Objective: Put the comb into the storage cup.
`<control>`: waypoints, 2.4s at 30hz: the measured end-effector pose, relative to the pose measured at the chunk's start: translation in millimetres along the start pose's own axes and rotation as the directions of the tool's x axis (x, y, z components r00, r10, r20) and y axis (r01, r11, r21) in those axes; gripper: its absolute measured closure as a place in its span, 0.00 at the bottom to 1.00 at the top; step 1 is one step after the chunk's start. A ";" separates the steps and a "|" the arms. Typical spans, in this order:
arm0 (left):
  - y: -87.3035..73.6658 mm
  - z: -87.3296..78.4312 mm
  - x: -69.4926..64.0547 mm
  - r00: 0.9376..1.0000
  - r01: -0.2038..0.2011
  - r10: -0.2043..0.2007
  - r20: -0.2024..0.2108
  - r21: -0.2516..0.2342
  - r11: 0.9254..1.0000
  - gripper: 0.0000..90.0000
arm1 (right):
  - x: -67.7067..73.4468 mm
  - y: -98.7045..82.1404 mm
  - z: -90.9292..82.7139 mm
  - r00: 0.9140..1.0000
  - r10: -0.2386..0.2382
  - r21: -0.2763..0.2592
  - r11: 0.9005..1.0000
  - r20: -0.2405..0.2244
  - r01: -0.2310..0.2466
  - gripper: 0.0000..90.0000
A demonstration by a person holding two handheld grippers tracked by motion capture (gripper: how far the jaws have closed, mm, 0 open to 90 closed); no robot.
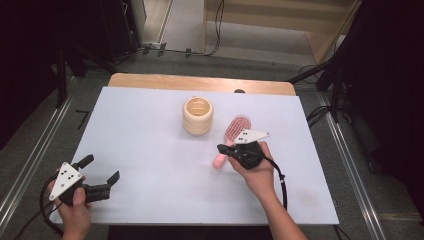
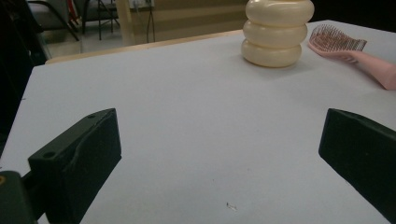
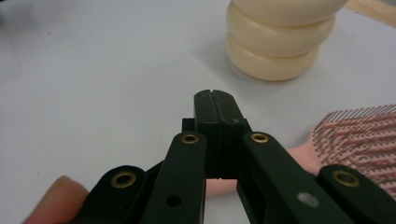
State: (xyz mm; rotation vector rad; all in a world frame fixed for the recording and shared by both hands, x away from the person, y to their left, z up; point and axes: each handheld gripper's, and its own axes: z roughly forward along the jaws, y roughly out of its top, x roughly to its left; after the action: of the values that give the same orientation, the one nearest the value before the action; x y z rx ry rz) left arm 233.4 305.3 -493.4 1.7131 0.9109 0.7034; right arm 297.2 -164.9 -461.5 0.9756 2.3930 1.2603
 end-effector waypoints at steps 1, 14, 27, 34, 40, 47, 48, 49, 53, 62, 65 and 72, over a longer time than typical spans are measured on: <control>0.0 0.0 -0.1 1.000 -0.002 0.002 0.001 0.001 1.000 0.00 | 4.4 -0.2 7.0 1.000 -0.009 0.022 1.000 -0.008 0.009 0.98; 0.0 0.3 -0.1 1.000 -0.007 0.007 0.006 0.003 1.000 0.00 | 24.2 -6.4 37.8 0.999 -0.033 0.124 0.992 -0.016 0.035 0.98; 0.1 1.1 -1.0 1.000 -0.010 0.010 0.006 0.009 1.000 0.00 | 23.1 -12.9 49.1 0.999 0.008 0.176 0.984 0.031 -0.013 0.98; 0.0 1.0 -1.1 1.000 -0.012 0.012 0.006 0.010 1.000 0.00 | 23.4 -13.7 48.4 0.999 0.001 0.176 0.984 0.034 -0.007 0.98; 0.0 0.8 -1.1 1.000 -0.013 0.013 0.008 0.011 1.000 0.00 | 22.4 -13.8 47.4 1.000 0.005 0.186 0.982 0.024 -0.009 0.98; 0.1 0.6 -1.1 1.000 -0.013 0.013 0.009 0.012 1.000 0.00 | 20.1 -17.0 43.5 1.000 0.008 0.236 0.972 0.010 -0.010 0.98; 0.1 0.6 -1.1 1.000 -0.013 0.013 0.009 0.012 1.000 0.00 | 20.1 -17.0 43.5 1.000 0.008 0.236 0.972 0.010 -0.010 0.98; 0.0 0.7 -1.2 1.000 -0.014 0.014 0.010 0.011 1.000 0.00 | 17.9 -20.6 40.9 1.000 0.012 0.234 0.972 0.010 -0.014 0.98; 0.0 0.7 -1.2 1.000 -0.014 0.014 0.009 0.012 1.000 0.00 | 14.4 -26.8 35.7 1.000 0.023 0.243 0.970 0.016 -0.026 0.98; 0.0 0.9 -1.3 1.000 -0.016 0.016 0.010 0.010 1.000 0.00 | -4.0 -47.8 8.9 0.997 0.059 0.246 0.967 0.056 -0.071 0.98; 0.0 0.7 -1.4 1.000 -0.016 0.015 0.009 0.008 1.000 0.00 | -10.8 -53.6 1.2 0.996 0.063 0.245 0.967 0.063 -0.076 0.98; 0.0 0.6 -1.3 1.000 -0.016 0.015 0.008 0.007 1.000 0.00 | -26.0 -64.0 -15.1 0.993 0.079 0.242 0.965 0.086 -0.098 0.98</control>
State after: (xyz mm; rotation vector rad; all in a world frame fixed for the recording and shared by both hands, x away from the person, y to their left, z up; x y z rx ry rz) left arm 233.2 303.9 -493.6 1.7293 0.8960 0.7039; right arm 280.6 -217.2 -506.0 1.1900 2.5128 0.9488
